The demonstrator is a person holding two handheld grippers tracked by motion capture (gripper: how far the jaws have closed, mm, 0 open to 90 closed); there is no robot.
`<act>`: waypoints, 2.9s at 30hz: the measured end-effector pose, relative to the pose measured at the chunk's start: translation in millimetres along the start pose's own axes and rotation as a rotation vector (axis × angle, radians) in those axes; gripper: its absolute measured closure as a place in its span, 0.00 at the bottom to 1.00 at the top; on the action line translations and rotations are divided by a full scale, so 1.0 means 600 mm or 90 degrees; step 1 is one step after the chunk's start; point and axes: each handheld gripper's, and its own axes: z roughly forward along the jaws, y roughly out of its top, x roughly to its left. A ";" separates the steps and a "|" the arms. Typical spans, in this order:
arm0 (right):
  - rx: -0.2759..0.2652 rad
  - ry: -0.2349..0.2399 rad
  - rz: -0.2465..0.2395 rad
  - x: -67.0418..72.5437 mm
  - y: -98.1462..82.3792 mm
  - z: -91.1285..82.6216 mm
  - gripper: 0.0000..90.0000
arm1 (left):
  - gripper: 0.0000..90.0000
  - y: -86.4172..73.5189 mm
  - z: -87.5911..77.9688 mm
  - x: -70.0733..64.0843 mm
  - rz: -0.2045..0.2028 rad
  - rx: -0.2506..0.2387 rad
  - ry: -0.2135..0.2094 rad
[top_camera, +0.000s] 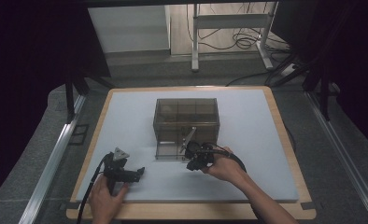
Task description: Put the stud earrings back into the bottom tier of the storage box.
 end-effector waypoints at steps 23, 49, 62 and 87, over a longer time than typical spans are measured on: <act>-0.115 -0.058 0.059 -0.045 -0.002 -0.022 0.95 | 0.00 0.000 0.000 0.000 -0.001 0.000 0.000; -0.127 -0.092 0.103 -0.090 -0.001 0.041 0.90 | 0.00 0.000 -0.001 0.000 0.001 0.004 0.000; -0.169 -0.078 0.105 -0.077 -0.015 0.013 0.79 | 0.00 0.000 -0.001 0.000 0.001 0.004 0.000; -0.203 -0.091 0.088 -0.031 -0.067 -0.016 0.40 | 0.00 0.000 0.000 0.000 0.001 0.002 0.000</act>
